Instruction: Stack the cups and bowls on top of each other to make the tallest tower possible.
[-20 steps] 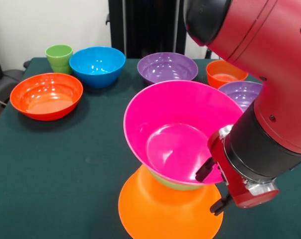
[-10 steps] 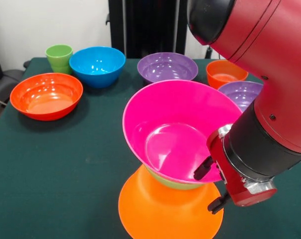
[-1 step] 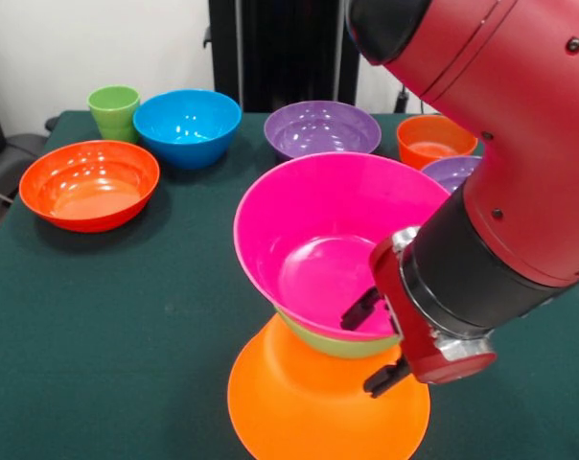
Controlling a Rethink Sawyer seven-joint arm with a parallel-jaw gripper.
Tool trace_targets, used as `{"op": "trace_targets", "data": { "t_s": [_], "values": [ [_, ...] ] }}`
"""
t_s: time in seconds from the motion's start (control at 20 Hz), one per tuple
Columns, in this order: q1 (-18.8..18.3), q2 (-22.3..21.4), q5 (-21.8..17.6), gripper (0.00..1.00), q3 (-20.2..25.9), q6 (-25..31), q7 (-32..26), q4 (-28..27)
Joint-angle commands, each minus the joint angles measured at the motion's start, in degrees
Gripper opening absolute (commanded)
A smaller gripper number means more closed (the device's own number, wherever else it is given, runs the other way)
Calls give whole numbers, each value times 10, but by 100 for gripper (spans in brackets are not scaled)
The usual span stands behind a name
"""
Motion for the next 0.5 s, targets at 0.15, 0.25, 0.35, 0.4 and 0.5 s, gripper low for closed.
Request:
{"op": "trace_targets", "data": {
  "t_s": [0.15, 0.25, 0.35, 0.4, 0.5],
  "values": [
    [5, -10, -56, 100, 65, 29, 128, 19],
    [3, -12, -57, 100, 71, 25, 126, 18],
    [4, -10, -58, 100, 78, 19, 128, 19],
    [4, -8, -57, 100, 80, 17, 130, 17],
    [4, -6, -55, 100, 81, 14, 137, 11]
  ]
}}
